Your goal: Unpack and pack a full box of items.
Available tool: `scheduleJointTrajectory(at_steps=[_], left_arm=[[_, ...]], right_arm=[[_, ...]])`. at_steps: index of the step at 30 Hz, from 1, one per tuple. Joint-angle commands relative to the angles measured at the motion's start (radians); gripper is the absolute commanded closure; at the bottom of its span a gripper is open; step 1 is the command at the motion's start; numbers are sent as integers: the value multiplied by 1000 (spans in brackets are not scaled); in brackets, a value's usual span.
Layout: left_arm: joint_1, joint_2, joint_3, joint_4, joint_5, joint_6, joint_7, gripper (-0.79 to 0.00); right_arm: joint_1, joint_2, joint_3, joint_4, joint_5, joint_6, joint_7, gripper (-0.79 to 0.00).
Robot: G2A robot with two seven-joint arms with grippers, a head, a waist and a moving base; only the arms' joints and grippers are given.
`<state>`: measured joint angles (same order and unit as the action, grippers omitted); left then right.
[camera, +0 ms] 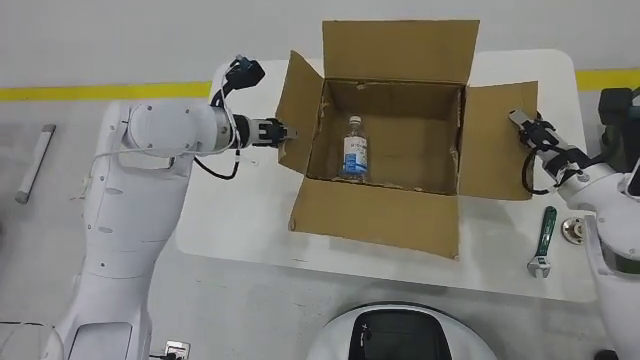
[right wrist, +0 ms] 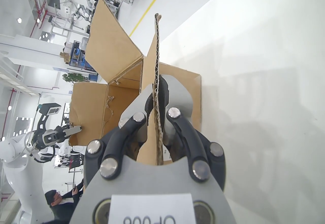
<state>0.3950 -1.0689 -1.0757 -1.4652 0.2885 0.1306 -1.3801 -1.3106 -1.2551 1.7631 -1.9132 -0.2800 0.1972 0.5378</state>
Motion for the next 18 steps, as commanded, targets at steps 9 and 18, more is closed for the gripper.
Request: scheduleJointTrajectory(at_steps=[9, 18], left_arm=[[58, 23, -77, -68, -107, 138, -62, 0], [140, 58, -132, -165, -134, 218, -91, 0]], right_arm=[[34, 4, -1, 13, 92, 43, 0, 0], [63, 14, -12, 3, 130, 62, 65, 0]])
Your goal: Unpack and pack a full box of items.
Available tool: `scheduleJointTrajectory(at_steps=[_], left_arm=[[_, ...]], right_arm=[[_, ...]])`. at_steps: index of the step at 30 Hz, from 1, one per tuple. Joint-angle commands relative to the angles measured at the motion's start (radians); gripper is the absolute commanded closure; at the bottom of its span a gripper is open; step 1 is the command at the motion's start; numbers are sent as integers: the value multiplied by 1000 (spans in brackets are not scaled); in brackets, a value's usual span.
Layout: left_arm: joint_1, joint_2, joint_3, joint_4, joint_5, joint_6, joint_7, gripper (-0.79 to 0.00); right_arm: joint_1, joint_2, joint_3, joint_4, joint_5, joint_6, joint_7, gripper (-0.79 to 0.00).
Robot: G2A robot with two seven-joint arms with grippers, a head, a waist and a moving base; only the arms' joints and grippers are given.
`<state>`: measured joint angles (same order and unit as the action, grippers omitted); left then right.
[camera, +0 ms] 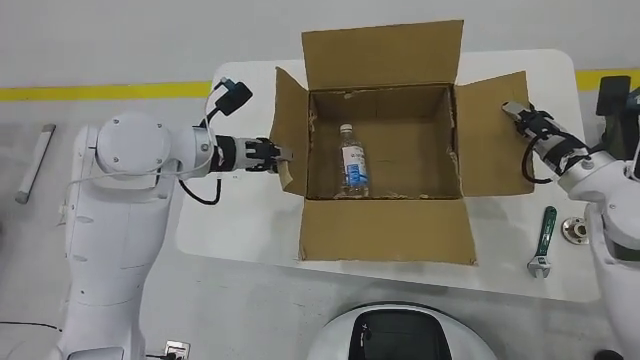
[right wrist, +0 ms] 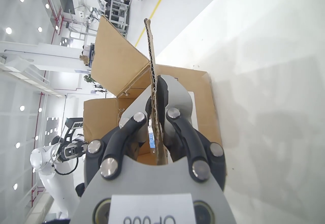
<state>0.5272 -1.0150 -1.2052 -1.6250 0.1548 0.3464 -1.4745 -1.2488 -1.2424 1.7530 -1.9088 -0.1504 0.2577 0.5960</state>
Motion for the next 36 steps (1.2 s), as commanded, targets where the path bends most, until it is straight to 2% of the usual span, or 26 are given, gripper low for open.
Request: scheduleJointTrajectory(at_steps=[1, 8, 9, 10, 11, 12, 13, 14, 15, 17, 18, 24, 26, 36], left_arm=[[19, 9, -3, -5, -6, 7, 8, 0], [66, 46, 15, -37, -32, 40, 41, 0], [68, 53, 21, -39, -25, 40, 41, -277], [68, 58, 27, -41, -27, 41, 42, -785], [66, 65, 37, -42, -19, 37, 37, -785], [58, 72, 49, -44, 6, 28, 28, -785], [50, 78, 55, -42, 12, 26, 26, -785], [45, 82, 56, -39, -6, 30, 31, -785], [40, 88, 60, -38, -7, 32, 33, -785], [35, 99, 67, -30, -7, 37, 38, -785], [35, 104, 65, -27, -20, 43, 44, -785], [34, 144, 72, -38, 9, 39, 39, -785], [40, 157, 73, -38, 17, 39, 40, -785], [70, 226, 77, -50, 116, 12, 12, -785]], right_arm=[[3, 2, -4, -1, 3, 10, 16, 0], [10, 16, -26, -2, -74, 15, 63, 0], [9, 17, -27, 1, -76, 16, 61, 0], [9, 17, -29, 2, -77, 17, 56, 0], [9, 18, -30, 3, -81, 18, 53, -182], [8, 20, -31, 2, -91, 18, 50, -283], [7, 21, -33, 1, -96, 19, 47, -656], [7, 21, -34, -1, -96, 18, 44, -674], [4, 22, -34, -2, -94, 15, 42, -551], [-2, 24, -33, -2, -110, 13, 34, -413], [-7, 26, -35, -2, -126, 15, 30, -388], [-29, 31, -40, -1, -166, 17, 15, -425], [-34, 33, -44, -3, -171, 18, 10, -369], [-58, 39, -60, -9, -206, 14, -9, -369]])
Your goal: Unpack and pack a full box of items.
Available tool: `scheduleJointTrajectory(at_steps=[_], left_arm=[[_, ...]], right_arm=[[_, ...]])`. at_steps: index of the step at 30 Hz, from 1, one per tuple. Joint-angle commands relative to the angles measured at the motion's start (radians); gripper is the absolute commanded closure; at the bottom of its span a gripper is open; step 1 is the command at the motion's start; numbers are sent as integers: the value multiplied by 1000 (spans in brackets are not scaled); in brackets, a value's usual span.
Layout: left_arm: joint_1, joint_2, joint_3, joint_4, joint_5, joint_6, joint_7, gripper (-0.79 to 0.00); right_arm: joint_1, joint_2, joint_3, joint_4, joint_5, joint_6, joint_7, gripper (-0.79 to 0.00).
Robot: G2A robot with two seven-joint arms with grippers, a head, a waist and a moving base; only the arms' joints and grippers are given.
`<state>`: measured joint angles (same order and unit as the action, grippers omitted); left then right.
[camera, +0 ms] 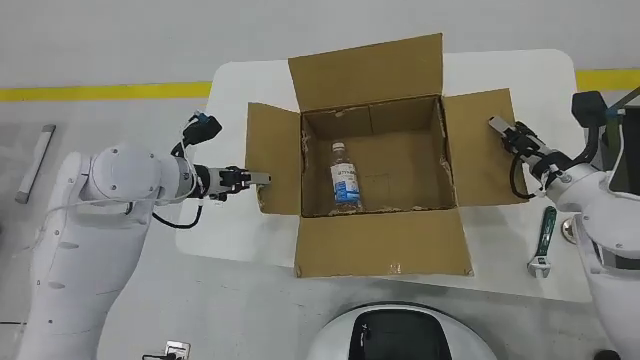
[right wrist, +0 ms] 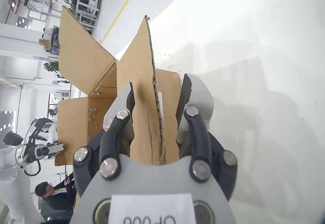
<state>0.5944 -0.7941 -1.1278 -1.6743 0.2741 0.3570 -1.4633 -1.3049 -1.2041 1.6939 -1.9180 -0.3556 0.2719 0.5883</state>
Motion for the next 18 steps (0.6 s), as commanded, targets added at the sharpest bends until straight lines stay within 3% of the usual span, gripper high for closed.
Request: scheduleJointTrajectory(at_steps=[1, 6, 8, 9, 14, 18], left_arm=[[6, 11, 6, -5, 18, -5, -5, -785], [4, 30, 27, -40, 42, -9, -9, -785], [-8, 33, 27, -57, 16, 2, 2, -785], [-16, 32, 22, -62, -18, 12, 13, -785], [-71, 35, 17, -84, -33, 19, 19, -785], [-113, 33, 11, -78, -37, 27, 36, -785]], right_arm=[[-4, 1, -1, 1, -3, 0, -4, -366], [-13, 4, -3, 0, -11, 2, -11, -382], [-14, 4, 4, -7, -7, 6, -22, -566], [-12, 5, 10, -18, -7, 10, -31, -785], [-15, 14, 51, -102, -87, 36, -30, -785], [-31, 37, 104, -171, -276, 43, 105, -785]])
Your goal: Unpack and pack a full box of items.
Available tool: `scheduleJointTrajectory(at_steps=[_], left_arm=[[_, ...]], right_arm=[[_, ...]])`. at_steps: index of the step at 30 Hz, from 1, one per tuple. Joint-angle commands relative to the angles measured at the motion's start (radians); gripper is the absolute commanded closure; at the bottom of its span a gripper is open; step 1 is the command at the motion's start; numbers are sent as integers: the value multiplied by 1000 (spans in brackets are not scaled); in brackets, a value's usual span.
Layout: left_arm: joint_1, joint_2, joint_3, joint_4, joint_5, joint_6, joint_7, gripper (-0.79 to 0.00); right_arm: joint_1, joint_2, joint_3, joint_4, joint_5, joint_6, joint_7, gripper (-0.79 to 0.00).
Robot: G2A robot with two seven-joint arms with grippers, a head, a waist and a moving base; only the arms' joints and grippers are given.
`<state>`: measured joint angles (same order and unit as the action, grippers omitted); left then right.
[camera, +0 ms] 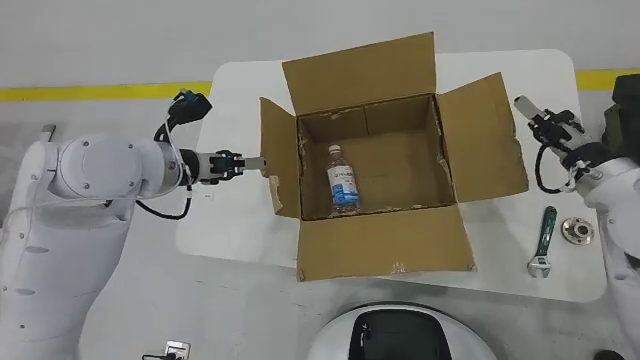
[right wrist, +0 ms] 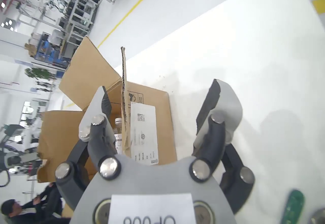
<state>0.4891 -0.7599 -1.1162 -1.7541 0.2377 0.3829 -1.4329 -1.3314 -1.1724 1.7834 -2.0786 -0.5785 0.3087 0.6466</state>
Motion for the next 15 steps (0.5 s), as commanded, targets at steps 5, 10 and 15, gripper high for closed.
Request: scheduleJointTrajectory(at_steps=[5, 10, 15], left_arm=[[-46, -4, 7, 5, 8, -14, 29, -785], [-61, -7, 18, 5, 6, -30, 39, -785], [-61, -7, 18, 5, 6, -30, 39, -785]], right_arm=[[-69, 39, 100, -111, -315, -116, 303, -785], [-155, 53, 182, -174, -401, -222, 428, -785], [-155, 53, 182, -174, -401, -222, 428, -785]])
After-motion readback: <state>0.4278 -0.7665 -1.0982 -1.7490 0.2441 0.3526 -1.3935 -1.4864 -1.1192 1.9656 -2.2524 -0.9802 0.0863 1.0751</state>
